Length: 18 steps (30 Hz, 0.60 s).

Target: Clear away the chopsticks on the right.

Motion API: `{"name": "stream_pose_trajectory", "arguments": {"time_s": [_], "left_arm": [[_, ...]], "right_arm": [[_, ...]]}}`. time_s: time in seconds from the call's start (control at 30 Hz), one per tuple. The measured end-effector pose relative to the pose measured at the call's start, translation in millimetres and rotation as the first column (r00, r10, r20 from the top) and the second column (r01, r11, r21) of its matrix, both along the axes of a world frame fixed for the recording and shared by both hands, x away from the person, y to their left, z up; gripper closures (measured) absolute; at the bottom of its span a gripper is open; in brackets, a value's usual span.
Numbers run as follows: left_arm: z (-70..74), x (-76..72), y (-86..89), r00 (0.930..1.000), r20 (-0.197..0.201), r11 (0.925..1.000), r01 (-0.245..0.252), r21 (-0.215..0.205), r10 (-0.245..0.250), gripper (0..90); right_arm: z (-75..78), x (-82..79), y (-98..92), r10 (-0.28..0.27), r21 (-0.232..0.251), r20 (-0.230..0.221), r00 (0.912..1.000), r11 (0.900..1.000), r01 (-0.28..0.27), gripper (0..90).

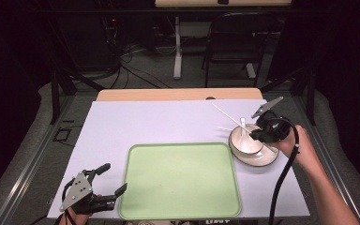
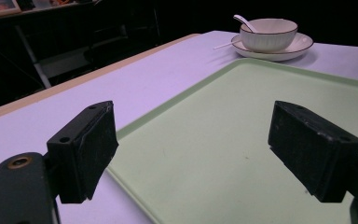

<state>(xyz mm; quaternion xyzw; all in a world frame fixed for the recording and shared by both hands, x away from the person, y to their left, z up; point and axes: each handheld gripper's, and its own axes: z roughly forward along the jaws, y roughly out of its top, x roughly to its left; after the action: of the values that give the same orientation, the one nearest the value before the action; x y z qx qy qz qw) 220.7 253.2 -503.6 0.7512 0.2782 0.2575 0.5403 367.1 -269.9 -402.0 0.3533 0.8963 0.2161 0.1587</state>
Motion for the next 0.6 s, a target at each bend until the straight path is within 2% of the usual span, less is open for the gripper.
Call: {"name": "stream_pose_trajectory", "arguments": {"time_s": [0.17,0.27,0.5,0.6], "left_arm": [[0.0,0.0,0.0,1.0,0.0,1.0,0.0,0.0,0.0,15.4],[0.0,-0.2,0.1,1.0,0.001,1.0,0.001,0.001,-0.001,15.4],[0.2,-0.2,0.2,1.0,0.003,1.0,0.001,0.002,-0.001,15.4],[0.3,-0.6,0.2,1.0,0.005,1.0,0.003,0.005,-0.003,15.4]], "right_arm": [[-6.9,-14.1,9.8,0.025,0.017,-0.003,0.9997,1.0,-0.025,84.1],[-12.2,-23.0,16.2,0.042,0.008,-0.01,0.9991,0.999,-0.042,84.1],[-21.4,-37.6,26.0,0.049,0.023,-0.022,0.9986,0.999,-0.049,84.2],[-26.4,-42.7,28.8,0.049,0.013,-0.037,0.9981,0.999,-0.049,84.2]]}}
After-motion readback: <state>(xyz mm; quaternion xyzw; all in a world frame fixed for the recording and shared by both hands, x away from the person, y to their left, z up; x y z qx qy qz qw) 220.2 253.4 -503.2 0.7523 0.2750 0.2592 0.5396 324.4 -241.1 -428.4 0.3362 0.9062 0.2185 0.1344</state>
